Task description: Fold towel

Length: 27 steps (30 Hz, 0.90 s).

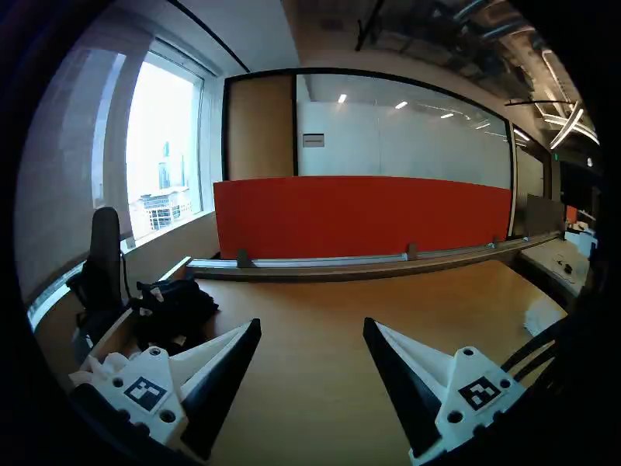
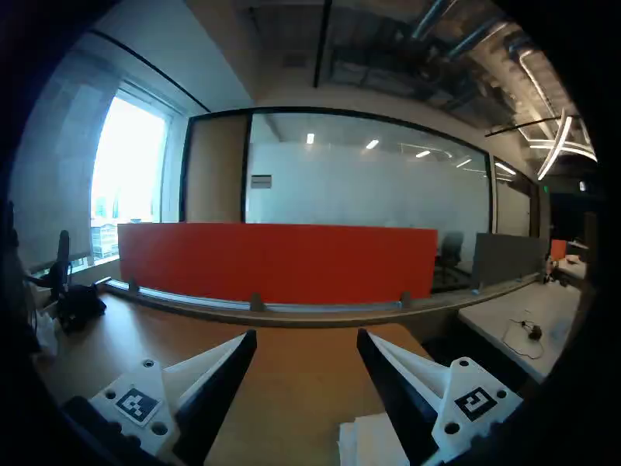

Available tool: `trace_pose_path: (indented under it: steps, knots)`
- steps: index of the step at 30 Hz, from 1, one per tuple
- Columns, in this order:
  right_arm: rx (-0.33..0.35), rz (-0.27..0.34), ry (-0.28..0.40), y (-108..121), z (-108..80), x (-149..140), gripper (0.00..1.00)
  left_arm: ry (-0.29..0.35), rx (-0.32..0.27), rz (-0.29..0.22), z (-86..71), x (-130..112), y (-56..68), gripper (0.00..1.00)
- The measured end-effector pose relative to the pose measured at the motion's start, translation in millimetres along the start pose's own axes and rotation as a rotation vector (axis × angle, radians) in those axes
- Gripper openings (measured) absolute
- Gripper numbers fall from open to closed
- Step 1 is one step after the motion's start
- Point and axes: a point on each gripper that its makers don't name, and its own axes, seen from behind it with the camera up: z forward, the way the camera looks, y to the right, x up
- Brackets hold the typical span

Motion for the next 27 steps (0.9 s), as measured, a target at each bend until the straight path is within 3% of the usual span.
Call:
trace_pose_path:
  steps: [12, 27]
  knots:
    - [0.037, -0.014, 0.027, -44.6, 2.6, 19.1, 1.0, 0.055, 0.003, -0.017, -2.6, 20.1, -2.6, 0.98]
    - [0.043, -0.017, 0.037, -63.9, 9.1, 26.4, 1.0, 0.103, 0.031, -0.011, -3.4, 31.6, -10.5, 0.98]
